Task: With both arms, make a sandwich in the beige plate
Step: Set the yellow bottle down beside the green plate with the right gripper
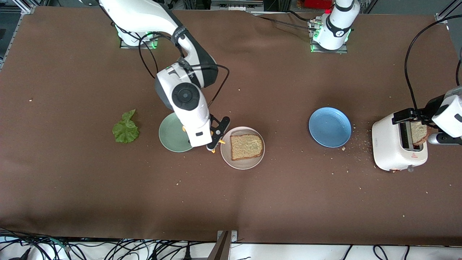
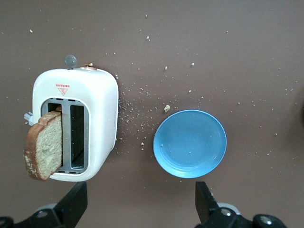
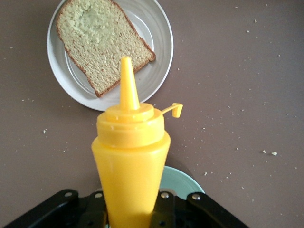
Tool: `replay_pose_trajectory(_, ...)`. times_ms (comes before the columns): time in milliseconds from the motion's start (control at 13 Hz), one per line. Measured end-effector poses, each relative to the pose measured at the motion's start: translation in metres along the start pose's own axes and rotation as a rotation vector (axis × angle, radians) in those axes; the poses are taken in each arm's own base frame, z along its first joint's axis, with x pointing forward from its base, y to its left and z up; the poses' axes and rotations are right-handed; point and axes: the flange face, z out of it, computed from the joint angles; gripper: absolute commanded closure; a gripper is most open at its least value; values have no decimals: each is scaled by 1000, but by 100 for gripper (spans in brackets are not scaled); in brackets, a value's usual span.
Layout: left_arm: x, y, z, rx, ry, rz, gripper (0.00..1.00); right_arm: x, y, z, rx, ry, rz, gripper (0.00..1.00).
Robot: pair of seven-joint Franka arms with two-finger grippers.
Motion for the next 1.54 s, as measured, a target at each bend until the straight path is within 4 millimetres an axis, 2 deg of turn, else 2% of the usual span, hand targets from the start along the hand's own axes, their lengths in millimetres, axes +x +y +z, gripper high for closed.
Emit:
replay_pose_trajectory(231,-1,-3,2,0,-6,-5,0,-23,39,-2,175,135,-26,100)
replay_pose_trajectory(385,-1,-3,2,0,-7,-7,0,-51,75,3,276,249,-62,100)
replay_pose_trajectory(615,-1,-3,2,0,-6,-8,0,-110,122,19,420,448,-157,100)
replay_pose_trajectory(923,-1,-4,2,0,-6,-9,0,-201,159,40,596,650,-315,100)
replay_pose_trajectory(1077,-1,-5,2,0,-6,-11,0,-259,173,63,656,772,-400,100)
replay_pose_trajectory(1231,-1,-7,2,0,-6,-14,0,-306,178,89,672,889,-513,100)
replay_pose_trajectory(1385,-1,-13,2,-1,-6,-24,0,-333,174,124,662,986,-619,100)
replay_pose_trajectory(1538,-1,-15,2,-1,-6,-28,0,-346,170,159,649,1042,-675,99)
